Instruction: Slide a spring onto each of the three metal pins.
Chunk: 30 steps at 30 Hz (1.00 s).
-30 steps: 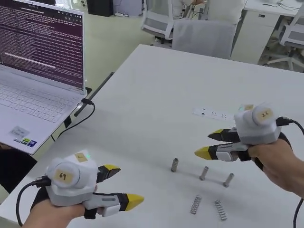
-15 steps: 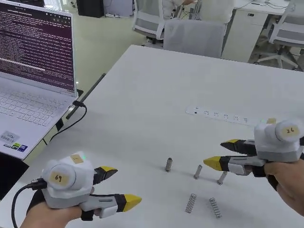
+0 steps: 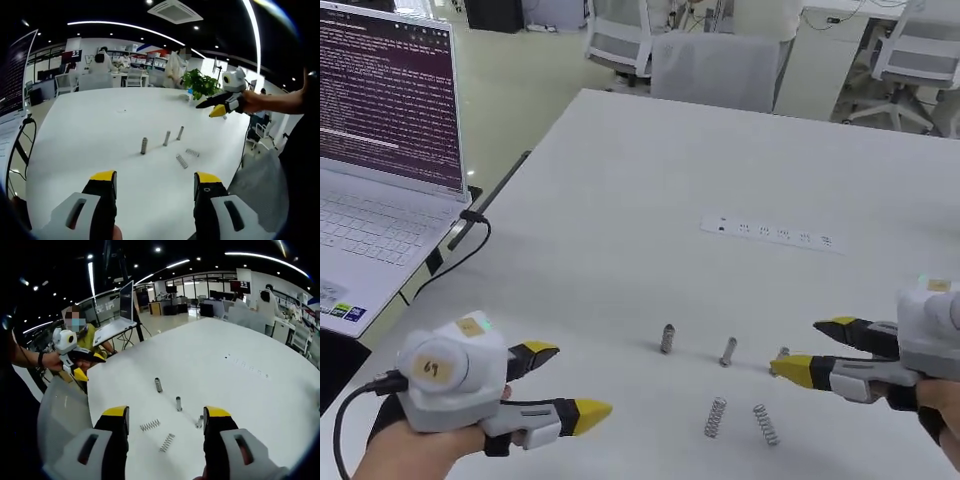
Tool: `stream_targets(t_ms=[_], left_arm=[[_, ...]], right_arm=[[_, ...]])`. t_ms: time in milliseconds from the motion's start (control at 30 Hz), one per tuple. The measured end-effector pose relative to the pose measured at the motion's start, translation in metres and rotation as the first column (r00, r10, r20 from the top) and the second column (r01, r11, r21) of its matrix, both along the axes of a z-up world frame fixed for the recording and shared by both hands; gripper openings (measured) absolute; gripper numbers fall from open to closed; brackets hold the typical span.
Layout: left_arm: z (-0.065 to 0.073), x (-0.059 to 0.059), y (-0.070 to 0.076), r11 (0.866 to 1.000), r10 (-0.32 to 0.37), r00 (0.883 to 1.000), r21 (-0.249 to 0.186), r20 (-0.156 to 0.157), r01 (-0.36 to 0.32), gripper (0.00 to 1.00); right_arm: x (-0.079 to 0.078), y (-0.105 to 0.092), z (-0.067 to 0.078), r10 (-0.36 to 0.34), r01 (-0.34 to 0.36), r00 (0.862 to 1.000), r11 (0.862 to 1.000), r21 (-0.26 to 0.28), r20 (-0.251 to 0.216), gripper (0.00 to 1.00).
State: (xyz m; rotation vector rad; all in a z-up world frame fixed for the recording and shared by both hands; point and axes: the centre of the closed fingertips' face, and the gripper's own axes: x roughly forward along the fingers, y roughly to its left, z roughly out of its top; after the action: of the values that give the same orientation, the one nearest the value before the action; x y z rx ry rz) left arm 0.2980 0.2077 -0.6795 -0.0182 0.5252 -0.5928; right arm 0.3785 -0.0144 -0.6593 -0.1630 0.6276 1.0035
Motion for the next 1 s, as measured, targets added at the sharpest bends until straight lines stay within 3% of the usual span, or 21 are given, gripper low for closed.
stream_targets(t_ms=[567, 1000], left_arm=[[0.001, 0.008, -0.007, 1.0, -0.014, 1.0, 0.004, 0.005, 0.014, 0.58], [0.0, 0.011, -0.018, 0.999, -0.036, 0.999, 0.001, 0.0, 0.036, 0.58]], right_arm=[[-0.028, -0.026, -0.017, -0.099, 0.103, 0.993, 0.993, 0.058, -0.067, 0.63], [-0.045, -0.036, -0.027, -0.135, 0.142, 0.985, 0.988, 0.065, -0.104, 0.68]])
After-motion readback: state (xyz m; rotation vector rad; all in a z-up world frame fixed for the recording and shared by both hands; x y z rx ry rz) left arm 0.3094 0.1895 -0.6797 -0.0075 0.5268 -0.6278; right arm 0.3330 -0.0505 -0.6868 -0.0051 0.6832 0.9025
